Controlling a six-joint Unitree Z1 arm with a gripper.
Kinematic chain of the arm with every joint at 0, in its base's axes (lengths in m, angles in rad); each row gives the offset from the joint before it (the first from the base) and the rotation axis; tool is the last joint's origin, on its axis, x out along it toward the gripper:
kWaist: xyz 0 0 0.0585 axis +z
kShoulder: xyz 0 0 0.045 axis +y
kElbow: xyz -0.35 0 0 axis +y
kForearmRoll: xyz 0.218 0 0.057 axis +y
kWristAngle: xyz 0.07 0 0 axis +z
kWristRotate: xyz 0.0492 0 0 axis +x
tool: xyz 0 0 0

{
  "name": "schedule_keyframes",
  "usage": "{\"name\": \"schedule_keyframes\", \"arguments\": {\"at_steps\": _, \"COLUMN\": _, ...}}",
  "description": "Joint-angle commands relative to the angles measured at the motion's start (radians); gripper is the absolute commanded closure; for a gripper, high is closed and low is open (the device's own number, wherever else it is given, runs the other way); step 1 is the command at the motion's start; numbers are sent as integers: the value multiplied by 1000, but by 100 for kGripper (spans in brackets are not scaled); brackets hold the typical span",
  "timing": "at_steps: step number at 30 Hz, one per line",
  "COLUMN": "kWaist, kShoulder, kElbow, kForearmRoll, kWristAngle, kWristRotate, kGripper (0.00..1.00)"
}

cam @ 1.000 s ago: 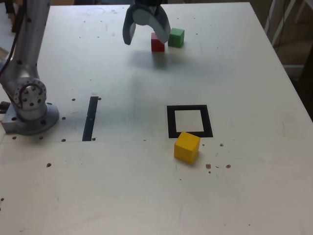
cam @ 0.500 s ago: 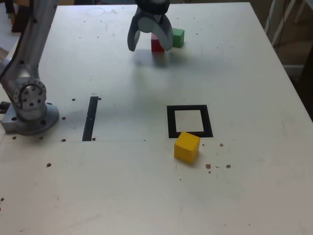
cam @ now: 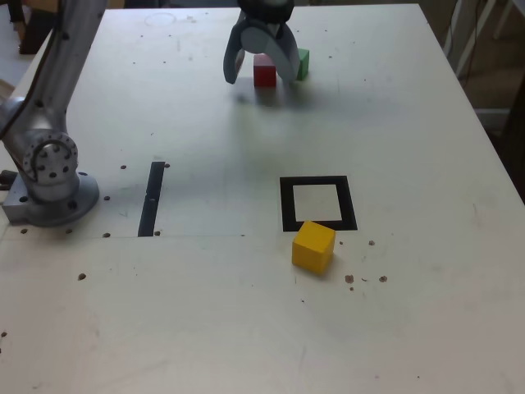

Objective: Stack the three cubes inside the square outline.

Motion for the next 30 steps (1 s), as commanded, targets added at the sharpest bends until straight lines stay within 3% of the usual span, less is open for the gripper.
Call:
{"name": "schedule_keyframes", "arguments": {"at_steps": 1, "kWaist": 5, "kShoulder": 7, "kElbow": -5, "kForearmRoll": 5, "kWristAngle": 3, "kWristRotate": 3, "kGripper": 4}}
{"name": "schedule_keyframes", "arguments": {"at_steps": 23, "kWaist": 30, "kShoulder": 33, "kElbow": -46, "kForearmRoll": 10, "kWristAngle": 9, "kWristRotate": 31, "kGripper": 17}}
{"name": "schedule_keyframes", "arguments": {"at_steps": 30, "kWaist": 30, "kShoulder": 53, "kElbow": -80, "kForearmRoll": 11, "kWristAngle": 9, "kWristRotate": 41, "kGripper": 33}}
